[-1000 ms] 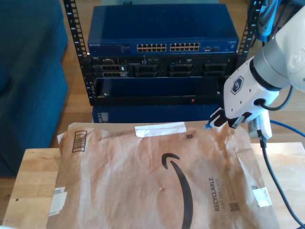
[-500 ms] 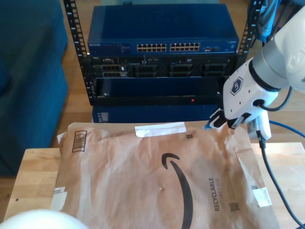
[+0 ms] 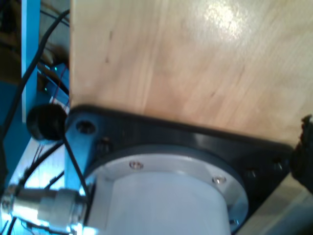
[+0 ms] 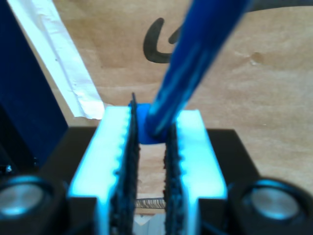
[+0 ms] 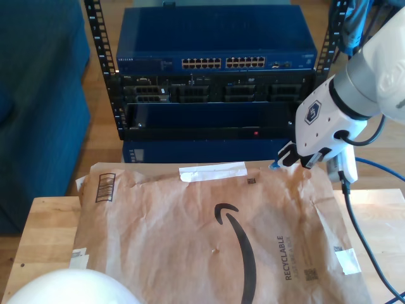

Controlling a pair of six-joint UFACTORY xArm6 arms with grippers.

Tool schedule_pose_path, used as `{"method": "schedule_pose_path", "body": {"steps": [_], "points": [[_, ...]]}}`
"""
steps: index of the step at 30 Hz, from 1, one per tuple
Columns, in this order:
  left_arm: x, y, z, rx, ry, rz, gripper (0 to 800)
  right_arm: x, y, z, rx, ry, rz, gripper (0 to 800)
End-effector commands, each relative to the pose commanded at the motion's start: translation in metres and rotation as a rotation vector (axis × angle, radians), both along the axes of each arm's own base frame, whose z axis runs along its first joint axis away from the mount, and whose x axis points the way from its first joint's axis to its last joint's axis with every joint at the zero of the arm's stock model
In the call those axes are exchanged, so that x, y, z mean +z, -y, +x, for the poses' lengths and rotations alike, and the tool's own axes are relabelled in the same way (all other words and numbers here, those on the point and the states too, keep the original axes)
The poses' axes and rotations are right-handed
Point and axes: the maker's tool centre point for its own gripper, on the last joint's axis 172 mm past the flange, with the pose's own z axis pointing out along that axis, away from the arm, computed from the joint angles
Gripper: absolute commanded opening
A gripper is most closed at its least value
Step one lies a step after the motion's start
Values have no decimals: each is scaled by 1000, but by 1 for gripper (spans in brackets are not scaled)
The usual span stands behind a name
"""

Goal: Grab the cable and plug it in

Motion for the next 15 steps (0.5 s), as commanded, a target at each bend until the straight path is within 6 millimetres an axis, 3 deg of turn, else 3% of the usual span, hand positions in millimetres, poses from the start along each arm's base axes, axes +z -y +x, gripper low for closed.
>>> {"method": "schedule_pose_path", "body": {"steps": [3,8,12,15], "points": [[-19,14,3,-28,20,-30,800,0,1,4,-7,12,-1,0],[-37,15,4,-34,21,1,800,-5,3,3,-15,18,-4,0],[-39,13,4,-33,21,10,800,3,4,10,-22,42,0,0],[-39,13,4,-32,21,8,800,9,8,26,-49,108,-3,0]]}}
